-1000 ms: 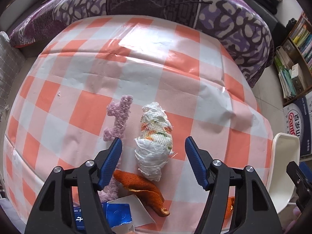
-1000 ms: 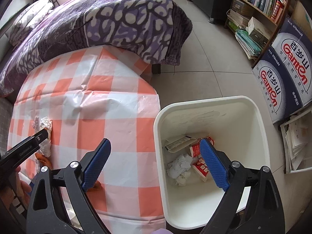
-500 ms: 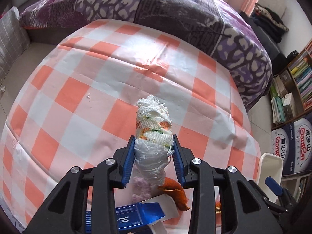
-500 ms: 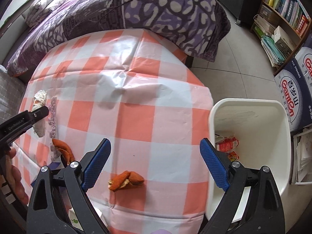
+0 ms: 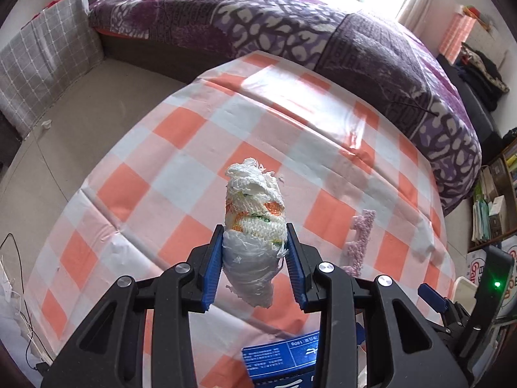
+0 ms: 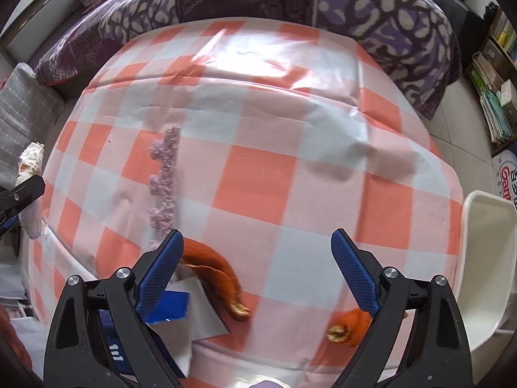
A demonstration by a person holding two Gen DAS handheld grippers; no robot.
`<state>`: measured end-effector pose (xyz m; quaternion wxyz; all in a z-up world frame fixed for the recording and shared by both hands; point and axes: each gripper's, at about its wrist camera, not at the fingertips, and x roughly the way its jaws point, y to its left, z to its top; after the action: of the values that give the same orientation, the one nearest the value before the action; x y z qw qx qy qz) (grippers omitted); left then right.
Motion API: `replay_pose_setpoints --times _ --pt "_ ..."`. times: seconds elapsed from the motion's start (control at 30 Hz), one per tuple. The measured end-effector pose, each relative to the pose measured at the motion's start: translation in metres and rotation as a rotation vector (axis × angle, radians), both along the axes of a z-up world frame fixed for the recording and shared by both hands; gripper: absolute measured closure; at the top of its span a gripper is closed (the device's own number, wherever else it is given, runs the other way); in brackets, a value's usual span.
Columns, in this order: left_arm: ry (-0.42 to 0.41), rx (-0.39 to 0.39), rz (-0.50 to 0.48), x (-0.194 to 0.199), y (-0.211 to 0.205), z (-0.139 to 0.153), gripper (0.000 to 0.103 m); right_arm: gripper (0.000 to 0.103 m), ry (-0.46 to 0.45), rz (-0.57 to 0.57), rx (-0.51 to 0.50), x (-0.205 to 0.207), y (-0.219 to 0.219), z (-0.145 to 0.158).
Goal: Collect trash
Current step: 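Grasp the white tissue bundle with the left tool while the right tool grasps the pink strip, then carry the tissue and pink strip over the bin and open both tools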
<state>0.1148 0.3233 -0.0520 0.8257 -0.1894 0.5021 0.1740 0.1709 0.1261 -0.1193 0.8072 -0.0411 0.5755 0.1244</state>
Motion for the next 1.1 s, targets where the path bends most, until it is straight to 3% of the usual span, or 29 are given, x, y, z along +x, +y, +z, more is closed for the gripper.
replay_pose_setpoints --times 0.1,0.27,0.37,0.4,0.43,0.73,0.9,1.1 --pt "-0.019 -0.019 0.027 -0.007 0.013 0.006 0.067 0.017 -0.01 0.055 -0.03 0.0 0.033 -0.002" --pt "-0.033 -0.05 0.071 -0.016 0.032 0.009 0.067 0.034 0.021 0.12 -0.072 0.0 0.069 -0.014" --pt "-0.033 -0.065 0.086 -0.02 0.039 0.009 0.067 0.052 -0.014 0.137 -0.1 -0.002 0.079 -0.015" --pt "-0.033 -0.065 0.088 -0.02 0.04 0.008 0.067 0.069 -0.017 0.142 -0.094 -0.002 0.081 -0.013" --pt "-0.033 -0.065 0.09 -0.021 0.041 0.008 0.067 0.08 -0.015 0.14 -0.094 -0.001 0.082 -0.012" --pt "-0.051 -0.073 0.095 -0.023 0.04 0.014 0.067 0.081 -0.101 0.082 -0.017 0.008 0.071 0.036" --pt "-0.061 -0.066 0.079 -0.023 0.032 0.019 0.066 0.081 -0.158 0.051 0.028 0.008 0.051 0.072" --pt "-0.059 -0.069 0.045 -0.019 0.016 0.02 0.066 0.081 -0.189 0.009 0.028 0.013 0.018 0.093"
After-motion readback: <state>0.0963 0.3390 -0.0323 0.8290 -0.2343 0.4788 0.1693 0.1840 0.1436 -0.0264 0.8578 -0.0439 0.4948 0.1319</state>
